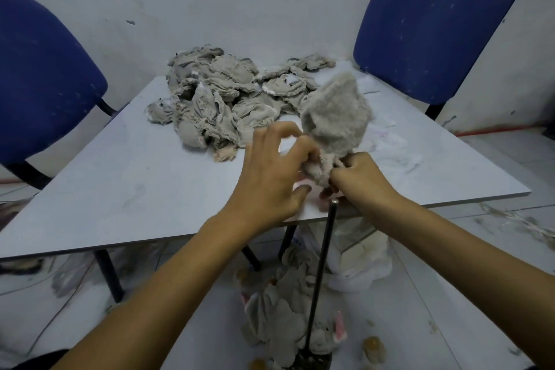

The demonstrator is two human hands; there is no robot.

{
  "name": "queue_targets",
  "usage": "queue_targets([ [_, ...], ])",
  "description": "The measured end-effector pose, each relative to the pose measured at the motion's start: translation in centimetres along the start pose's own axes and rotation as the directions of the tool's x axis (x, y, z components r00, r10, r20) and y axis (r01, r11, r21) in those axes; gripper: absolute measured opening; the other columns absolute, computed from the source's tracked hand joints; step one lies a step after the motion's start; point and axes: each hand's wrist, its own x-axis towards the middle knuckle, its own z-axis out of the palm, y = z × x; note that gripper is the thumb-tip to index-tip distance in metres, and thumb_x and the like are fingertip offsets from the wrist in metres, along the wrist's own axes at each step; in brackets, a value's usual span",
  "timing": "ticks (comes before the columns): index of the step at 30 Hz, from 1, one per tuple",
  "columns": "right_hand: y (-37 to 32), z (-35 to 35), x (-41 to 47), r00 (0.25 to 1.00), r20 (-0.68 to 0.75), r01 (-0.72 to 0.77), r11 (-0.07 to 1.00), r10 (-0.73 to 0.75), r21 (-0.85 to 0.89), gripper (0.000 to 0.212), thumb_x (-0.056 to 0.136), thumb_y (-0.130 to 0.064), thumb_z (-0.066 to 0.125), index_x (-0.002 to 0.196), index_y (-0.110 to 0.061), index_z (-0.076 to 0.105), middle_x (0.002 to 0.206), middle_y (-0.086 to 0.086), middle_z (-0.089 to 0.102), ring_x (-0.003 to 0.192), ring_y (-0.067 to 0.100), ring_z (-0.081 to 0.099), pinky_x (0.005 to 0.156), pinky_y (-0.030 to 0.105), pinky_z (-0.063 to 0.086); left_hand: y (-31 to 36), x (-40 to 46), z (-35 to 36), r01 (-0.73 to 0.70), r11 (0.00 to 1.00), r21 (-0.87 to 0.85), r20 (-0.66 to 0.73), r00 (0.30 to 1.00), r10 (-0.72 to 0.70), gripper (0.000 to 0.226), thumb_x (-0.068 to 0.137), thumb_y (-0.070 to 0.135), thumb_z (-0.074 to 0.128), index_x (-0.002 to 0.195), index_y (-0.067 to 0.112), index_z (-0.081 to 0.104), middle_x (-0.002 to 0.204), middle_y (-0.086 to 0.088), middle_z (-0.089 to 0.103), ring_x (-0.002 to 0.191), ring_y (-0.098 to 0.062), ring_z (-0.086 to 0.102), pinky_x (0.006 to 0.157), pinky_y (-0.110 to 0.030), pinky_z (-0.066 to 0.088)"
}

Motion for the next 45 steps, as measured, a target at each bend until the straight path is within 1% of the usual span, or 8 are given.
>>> queue_targets([
  [7,-1.6,-1.1,0.4,0.959,0.234,-0.22,0.943,0.162,0.249,0.016,0.092,-0.006,0.055,0.105,-0.016,0.054,0.083,0.013,0.058,0.067,0.023,0.065,0.071,0.048,0.061,-3.0,0.0,0.1,0.293,0.897,-0.331,0.275,0.939,-0.206,0.063,0.074,0.026,0.085,0.129,0.028,0.052,0.112,0.003,0.063,0.098,-0.006,0.06,0.08,-0.02,0.044],
  [10,-0.8,-1.4,0.2,0.989,0.009,0.149,0.988,-0.148,-0.044,0.023,0.092,-0.01,0.06,0.105,-0.027,0.051,0.088,0.008,0.06,0.073,0.019,0.064,0.068,0.037,0.061,-2.9,-0.1,0.4,0.388,0.865,-0.317,0.246,0.915,-0.32,0.061,0.072,0.031,0.086,0.128,0.025,0.06,0.117,0.0,0.064,0.105,-0.014,0.058,0.088,-0.026,0.044],
  [13,-0.2,-1.2,-0.6,0.788,0.078,0.574,0.684,-0.61,-0.449,0.016,0.091,-0.017,0.069,0.097,-0.023,0.056,0.084,0.0,0.057,0.073,0.013,0.057,0.064,0.017,0.047,-2.5,0.5,0.0,0.526,0.653,-0.544,0.298,0.849,-0.436,0.044,0.075,0.023,0.084,0.115,0.024,0.065,0.105,0.001,0.071,0.091,-0.018,0.07,0.081,-0.041,0.059],
  [18,0.6,-0.2,-1.5,0.659,0.306,0.685,0.381,-0.687,-0.62,0.041,0.086,-0.025,0.075,0.124,-0.017,0.061,0.108,0.005,0.052,0.081,0.016,0.054,0.059,0.037,0.054,-1.7,1.6,-1.0,0.598,0.32,-0.735,0.325,0.724,-0.609,0.015,0.085,0.025,0.077,0.081,0.029,0.063,0.078,-0.003,0.074,0.067,-0.02,0.071,0.057,-0.03,0.057],
  [26,-0.4,-0.5,-0.5,0.836,0.032,0.528,0.787,-0.548,-0.32,0.032,0.087,-0.027,0.075,0.11,-0.024,0.052,0.075,-0.004,0.059,0.068,0.014,0.06,0.065,0.039,0.056,-2.0,1.1,-1.0,0.509,0.467,-0.724,0.4,0.86,-0.318,0.03,0.088,0.044,0.064,0.075,0.017,0.066,0.067,0.002,0.067,0.063,-0.009,0.06,0.057,-0.017,0.044],
  [34,-0.4,-0.7,0.1,0.875,0.026,0.485,0.872,-0.484,-0.071,0.021,0.092,0.003,0.062,0.097,-0.013,0.075,0.097,0.011,0.063,0.089,0.026,0.067,0.077,0.039,0.061,-3.2,0.4,-1.3,0.332,0.929,-0.162,0.459,0.859,-0.227,0.079,0.053,0.069,0.081,0.11,0.023,0.051,0.135,0.007,0.033,0.126,-0.017,0.035,0.105,-0.038,0.031],
  [40,-1.4,-1.7,0.8,0.946,-0.104,0.323,0.874,-0.306,0.364,0.029,0.094,0.006,0.056,0.084,-0.014,0.075,0.085,-0.004,0.072,0.084,0.013,0.069,0.075,0.028,0.059,-3.8,-0.9,-0.4,0.128,0.992,0.019,0.153,0.98,-0.13,0.035,0.075,-0.006,0.063,0.075,0.015,0.035,0.079,-0.006,0.045,0.071,-0.027,0.041,0.051,-0.041,0.041],
  [45,-1.7,-2.2,1.6,0.997,0.038,-0.079,0.848,0.069,0.524,0.026,0.1,-0.011,0.049,0.091,-0.018,0.072,0.094,0.003,0.066,0.084,0.02,0.066,0.069,0.038,0.06,-3.7,-0.8,-0.2,0.059,0.991,0.119,0.258,0.962,-0.088,0.012,0.075,0.02,0.057,0.078,0.011,0.049,0.082,-0.004,0.044,0.078,-0.024,0.042,0.065,-0.04,0.042],
])
